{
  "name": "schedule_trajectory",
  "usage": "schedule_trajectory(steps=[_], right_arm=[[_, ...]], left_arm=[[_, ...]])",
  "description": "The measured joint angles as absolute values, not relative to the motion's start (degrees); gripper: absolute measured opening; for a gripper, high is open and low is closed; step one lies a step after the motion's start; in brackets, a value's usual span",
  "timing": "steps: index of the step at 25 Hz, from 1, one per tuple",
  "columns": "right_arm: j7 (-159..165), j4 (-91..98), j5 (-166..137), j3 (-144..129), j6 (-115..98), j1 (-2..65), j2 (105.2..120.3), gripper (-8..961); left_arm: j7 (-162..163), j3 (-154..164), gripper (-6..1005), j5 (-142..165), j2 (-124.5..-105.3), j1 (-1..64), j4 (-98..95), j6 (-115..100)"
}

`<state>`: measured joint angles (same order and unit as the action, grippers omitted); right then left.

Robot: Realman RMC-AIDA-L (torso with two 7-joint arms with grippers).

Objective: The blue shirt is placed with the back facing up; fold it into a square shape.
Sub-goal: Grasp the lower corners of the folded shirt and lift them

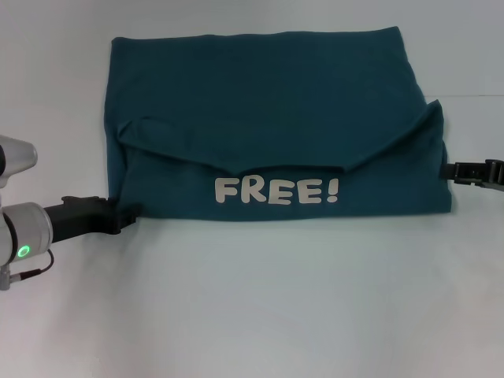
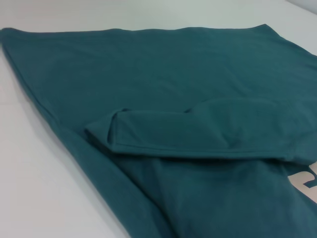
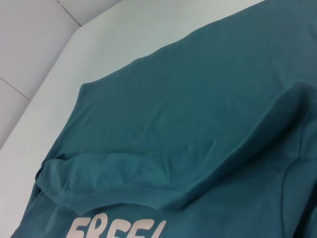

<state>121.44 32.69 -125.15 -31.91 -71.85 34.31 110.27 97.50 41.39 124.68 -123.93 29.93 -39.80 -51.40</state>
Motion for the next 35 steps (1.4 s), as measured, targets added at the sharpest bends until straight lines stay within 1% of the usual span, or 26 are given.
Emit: schedule_trajectory(steps=[5,13,14,18,24,28,35], right_arm=[[121.6,32.7,-125.4,-32.0,-71.9,34.0,110.25,439],[121.7,32.7,-127.0,-32.5,-71.2,33.7,109.74,428],[121.7,32.7,-127.5,-32.5,-70.9,33.7,109.75,426],[121.7,32.7,-129.2,-32.6,-67.9,34.0,110.58,421],[121.7,32.6,-131.3,-33.2,-63.5,35.1,112.82,412],[121.7,32.6,-132.6,-33.5,-60.9,35.7,113.96,406],[121.7,32.2,-133.0,-33.5,-59.0,35.8,114.24,396]], left_arm=[[97.7,41.4,316,124.8,-123.93,30.0,-39.8,-51.0],[97.8,41.8,94,124.8,-123.93,30.1,-39.8,-51.1],[97.9,41.9,78,124.8,-123.93,30.1,-39.8,-51.2],[98.2,42.0,14,124.8,-123.93,30.1,-40.0,-51.7],[98.7,42.0,19,124.7,-123.93,30.2,-40.6,-53.2],[98.7,42.0,23,124.7,-123.89,30.6,-40.6,-53.3],[98.7,42.0,29,124.7,-123.76,31.2,-40.3,-53.2]])
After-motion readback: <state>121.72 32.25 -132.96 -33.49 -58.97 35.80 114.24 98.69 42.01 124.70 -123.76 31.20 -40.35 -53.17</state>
